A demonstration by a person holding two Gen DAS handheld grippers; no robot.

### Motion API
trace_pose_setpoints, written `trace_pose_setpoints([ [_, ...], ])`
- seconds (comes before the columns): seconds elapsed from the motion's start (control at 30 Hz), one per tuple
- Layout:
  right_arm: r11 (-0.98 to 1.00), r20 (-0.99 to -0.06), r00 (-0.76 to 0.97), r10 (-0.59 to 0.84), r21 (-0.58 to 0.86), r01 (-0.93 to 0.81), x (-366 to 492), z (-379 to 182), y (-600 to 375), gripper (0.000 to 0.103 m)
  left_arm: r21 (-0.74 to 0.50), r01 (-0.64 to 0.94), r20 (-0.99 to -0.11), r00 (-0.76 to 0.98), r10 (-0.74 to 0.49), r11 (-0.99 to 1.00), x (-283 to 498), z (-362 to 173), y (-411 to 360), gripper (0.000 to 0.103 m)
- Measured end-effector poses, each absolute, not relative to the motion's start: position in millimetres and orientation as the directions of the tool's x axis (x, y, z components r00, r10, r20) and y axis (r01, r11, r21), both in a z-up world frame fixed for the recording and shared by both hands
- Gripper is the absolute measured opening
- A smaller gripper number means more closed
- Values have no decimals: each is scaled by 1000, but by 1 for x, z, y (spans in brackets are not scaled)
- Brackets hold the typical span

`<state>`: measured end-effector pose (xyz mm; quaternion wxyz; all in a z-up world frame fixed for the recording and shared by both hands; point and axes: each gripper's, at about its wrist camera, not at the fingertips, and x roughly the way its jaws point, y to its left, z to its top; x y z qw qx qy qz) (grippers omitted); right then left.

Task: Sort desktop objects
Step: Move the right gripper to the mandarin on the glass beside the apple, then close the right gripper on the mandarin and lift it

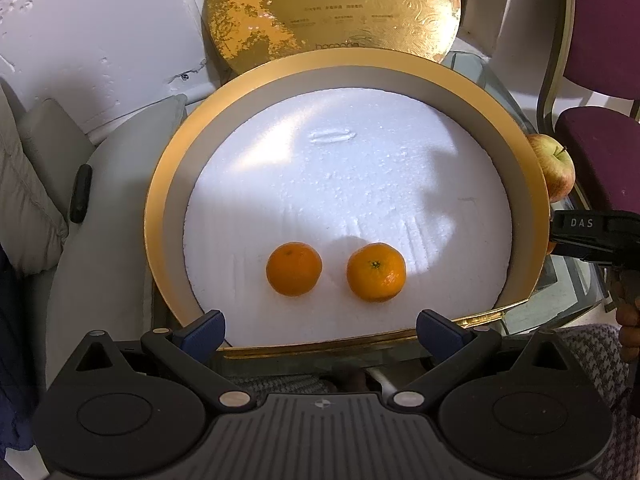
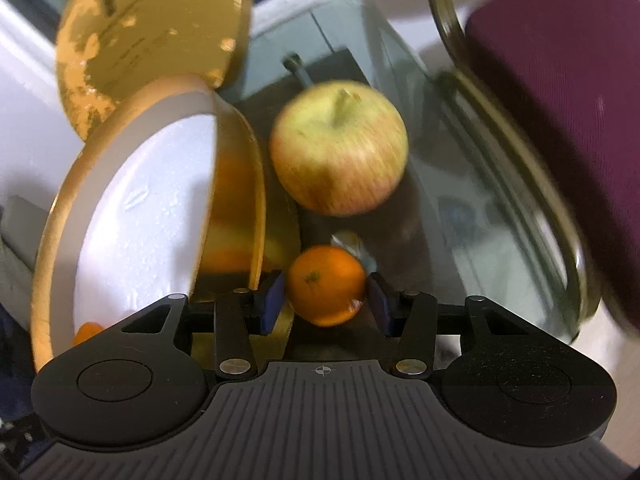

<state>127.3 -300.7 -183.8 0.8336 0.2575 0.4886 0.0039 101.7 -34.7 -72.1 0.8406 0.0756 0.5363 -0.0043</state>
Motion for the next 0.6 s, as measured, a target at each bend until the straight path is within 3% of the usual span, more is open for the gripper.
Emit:
trace_pose_setpoints([
  [0.6, 877, -832, 512, 212, 393, 277, 76, -151, -300, 44, 112, 65, -886, 459, 70, 992, 66, -52, -19, 102],
])
